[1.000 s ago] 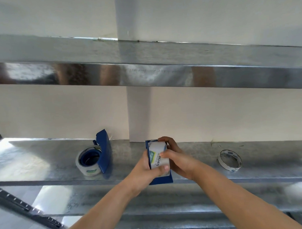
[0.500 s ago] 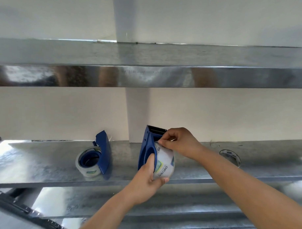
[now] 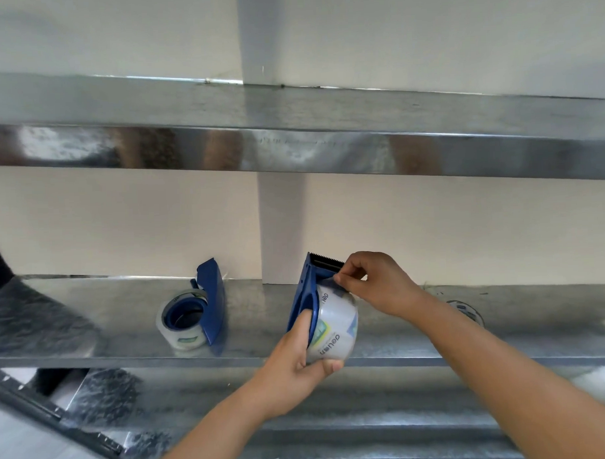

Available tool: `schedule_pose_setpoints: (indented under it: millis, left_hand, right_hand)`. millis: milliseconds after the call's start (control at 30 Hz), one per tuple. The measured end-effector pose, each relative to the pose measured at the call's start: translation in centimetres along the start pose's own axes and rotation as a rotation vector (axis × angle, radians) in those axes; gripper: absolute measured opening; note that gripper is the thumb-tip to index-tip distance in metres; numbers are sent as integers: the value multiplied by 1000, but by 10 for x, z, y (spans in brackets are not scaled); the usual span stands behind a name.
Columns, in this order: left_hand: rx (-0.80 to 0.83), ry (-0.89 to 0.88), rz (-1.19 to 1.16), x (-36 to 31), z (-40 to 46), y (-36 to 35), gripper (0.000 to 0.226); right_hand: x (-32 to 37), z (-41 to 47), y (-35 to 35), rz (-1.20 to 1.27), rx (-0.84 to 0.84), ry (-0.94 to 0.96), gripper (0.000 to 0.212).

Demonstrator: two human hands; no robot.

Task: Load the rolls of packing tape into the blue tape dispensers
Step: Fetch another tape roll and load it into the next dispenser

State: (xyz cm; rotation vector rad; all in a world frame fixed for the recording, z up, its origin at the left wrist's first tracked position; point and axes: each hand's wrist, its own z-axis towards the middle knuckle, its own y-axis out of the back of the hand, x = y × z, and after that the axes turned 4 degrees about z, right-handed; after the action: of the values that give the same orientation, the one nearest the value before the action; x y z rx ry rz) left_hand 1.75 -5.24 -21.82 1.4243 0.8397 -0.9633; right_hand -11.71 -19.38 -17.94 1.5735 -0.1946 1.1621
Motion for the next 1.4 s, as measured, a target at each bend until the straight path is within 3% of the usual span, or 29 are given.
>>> schedule_pose_setpoints:
  millis: [233, 400, 667, 767, 900, 1233, 1400]
  left_hand:
    - [-11, 31, -85, -2, 0, 9, 50]
    - [-6, 33, -136, -3, -5, 11, 54]
    - [-21, 42, -268, -7, -6, 16, 52]
    - [-13, 51, -258, -7, -7, 14, 52]
    - [12, 68, -253, -4, -9, 10, 51]
    - [144, 65, -223, -3, -16, 24, 70]
    - [124, 184, -297, -10, -10, 29, 58]
  right_hand:
    - [2, 1, 7, 59, 0, -63, 23]
    - [0, -2, 9, 163, 48, -151, 13]
    - [-4, -4, 10, 27, -7, 20, 19]
    - [-9, -3, 8, -65, 88, -59, 9]
    - [-1, -3, 13, 81, 130, -211, 24]
    - [8, -2, 19, 36, 116, 21, 28]
    - [15, -2, 17, -77, 135, 122, 31]
